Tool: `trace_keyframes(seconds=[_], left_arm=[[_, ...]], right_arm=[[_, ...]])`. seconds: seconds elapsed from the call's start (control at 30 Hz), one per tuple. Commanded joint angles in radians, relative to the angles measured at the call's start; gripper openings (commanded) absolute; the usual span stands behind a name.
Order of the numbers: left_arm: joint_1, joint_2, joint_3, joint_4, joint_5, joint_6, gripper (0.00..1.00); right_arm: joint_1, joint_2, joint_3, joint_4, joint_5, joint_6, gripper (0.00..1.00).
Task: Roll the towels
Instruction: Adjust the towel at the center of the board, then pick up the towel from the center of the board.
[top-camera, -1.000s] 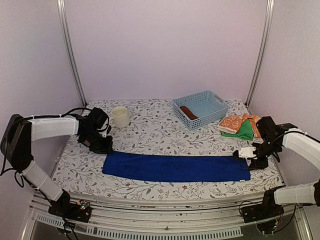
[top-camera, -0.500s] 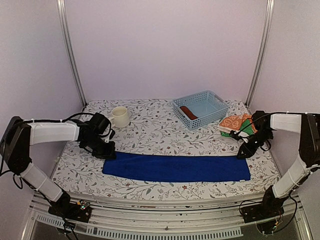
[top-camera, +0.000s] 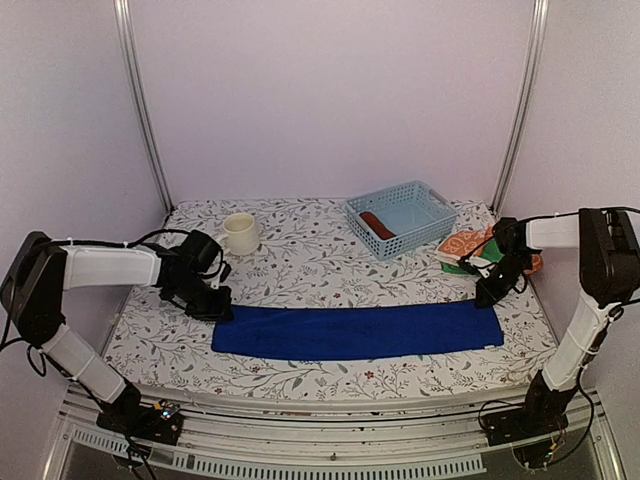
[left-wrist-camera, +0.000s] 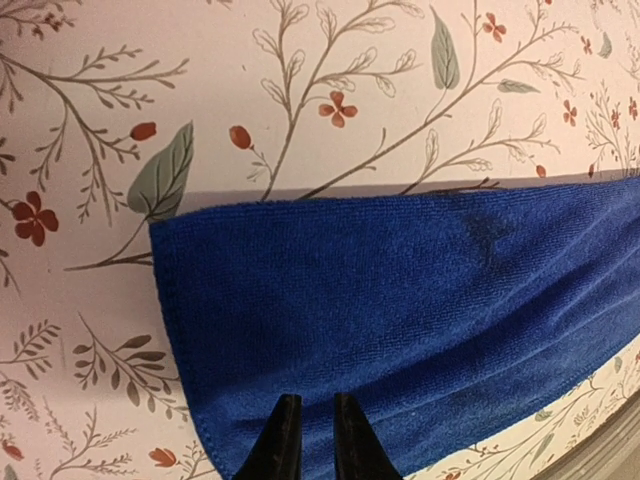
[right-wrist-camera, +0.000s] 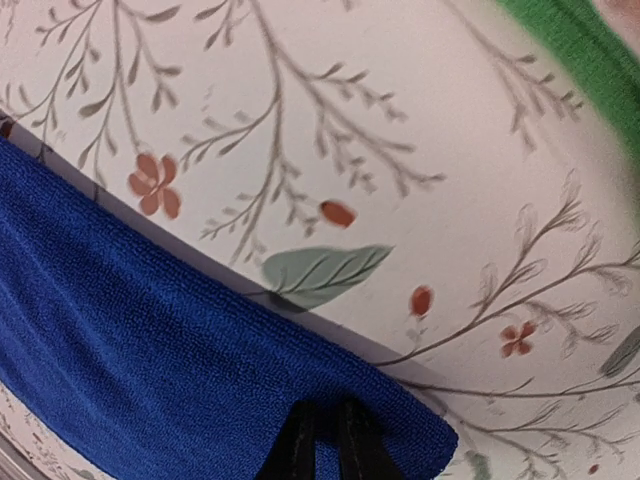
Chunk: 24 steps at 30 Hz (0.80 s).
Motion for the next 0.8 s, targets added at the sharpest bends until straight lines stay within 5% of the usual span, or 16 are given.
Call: trace_keyframes(seconds=[0.0, 0.23, 0.3, 0.33, 0.53, 0.67, 0.77], left_arm=[[-0.015, 0.027, 0.000, 0.032, 0.008, 0.010, 0.13], [-0.016, 0.013, 0.012, 0.031, 0.013, 0.008, 0.13], [-0.016, 0.001, 0.014, 0.031, 0.012, 0.007, 0.13], [-0.016, -0.004, 0.017, 0.031, 0.013, 0.008, 0.13], [-0.016, -0.022, 0.049, 0.041, 0.004, 0.045, 0.14], [-0.016, -0.040, 0.050, 0.063, 0.013, 0.055, 0.14], [-0.016, -0.055, 0.039, 0.073, 0.005, 0.055, 0.14]], right_arm=[[-0.006, 0.106, 0.084, 0.142, 0.128, 0.042, 0.17], [-0.005, -0.022, 0.165, 0.069, -0.006, 0.050, 0.72], [-0.005, -0.112, 0.167, 0.075, -0.001, 0.062, 0.98], [-0.006, -0.152, 0.168, 0.083, 0.014, 0.068, 0.99], [-0.154, -0.202, 0.212, 0.041, -0.111, 0.109, 0.96], [-0.213, -0.084, 0.246, -0.069, -0.142, 0.104, 0.56], [-0.218, -0.073, 0.187, -0.040, -0.106, 0.115, 0.46]])
